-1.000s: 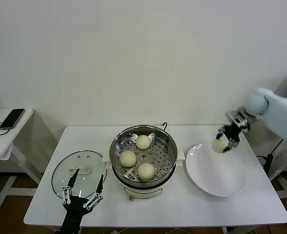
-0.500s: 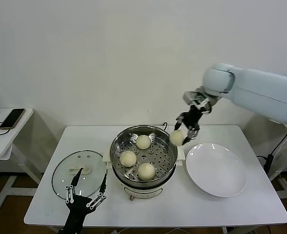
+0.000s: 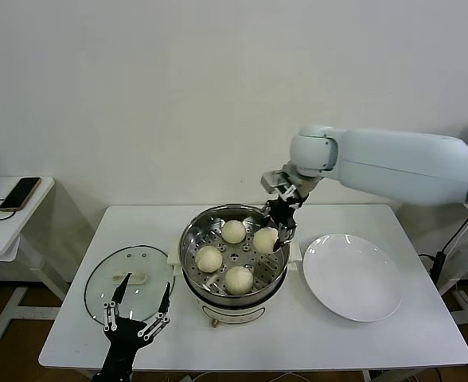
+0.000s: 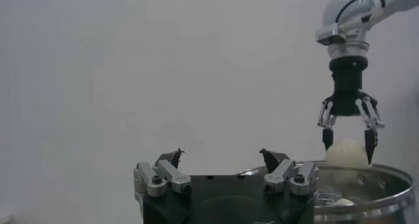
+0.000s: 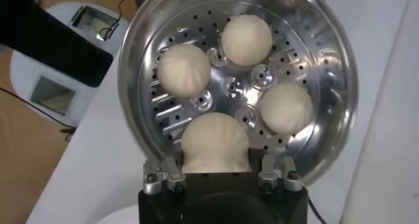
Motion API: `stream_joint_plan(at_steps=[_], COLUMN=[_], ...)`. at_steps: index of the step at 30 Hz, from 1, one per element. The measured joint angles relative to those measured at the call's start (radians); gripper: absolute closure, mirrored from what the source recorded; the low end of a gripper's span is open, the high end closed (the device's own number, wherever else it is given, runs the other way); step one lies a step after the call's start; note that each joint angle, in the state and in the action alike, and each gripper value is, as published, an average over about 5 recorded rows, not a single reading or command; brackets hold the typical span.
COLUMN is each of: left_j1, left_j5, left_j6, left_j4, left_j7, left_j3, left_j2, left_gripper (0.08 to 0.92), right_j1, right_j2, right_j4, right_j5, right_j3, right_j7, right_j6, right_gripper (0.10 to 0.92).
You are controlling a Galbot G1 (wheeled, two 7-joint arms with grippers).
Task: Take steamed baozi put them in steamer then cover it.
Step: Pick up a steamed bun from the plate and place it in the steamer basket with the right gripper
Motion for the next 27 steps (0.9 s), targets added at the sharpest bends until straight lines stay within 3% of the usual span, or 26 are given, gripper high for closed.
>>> stream_joint_plan(at_steps=[17, 23, 27], left_j1=[0.001, 0.002, -0.001], left_j5=[-0.001, 0.0, 0.004], left_j6=[-0.005, -0.003, 0.0], left_j4=[0.006, 0.005, 0.005], left_j7=[-0.003, -0.005, -0.009], left_j3=[-0.011, -0.015, -0.017], left_j2=[-0.003, -0.003, -0.003], left_gripper=[0.177, 0.177, 0.177], right_j1=[-0.088, -0.102, -0.105], right_j2=[0.071, 0.071, 0.062], right_j4=[-0.082, -0.084, -0.077], right_j5=[-0.079, -0.078, -0.066], right_j3=[-0.011, -0.001, 0.017], right_j7=[0.009, 0.026, 0.037], right_j6=[-0.014, -0.012, -0.009], right_gripper=[0.342, 0.229, 0.205])
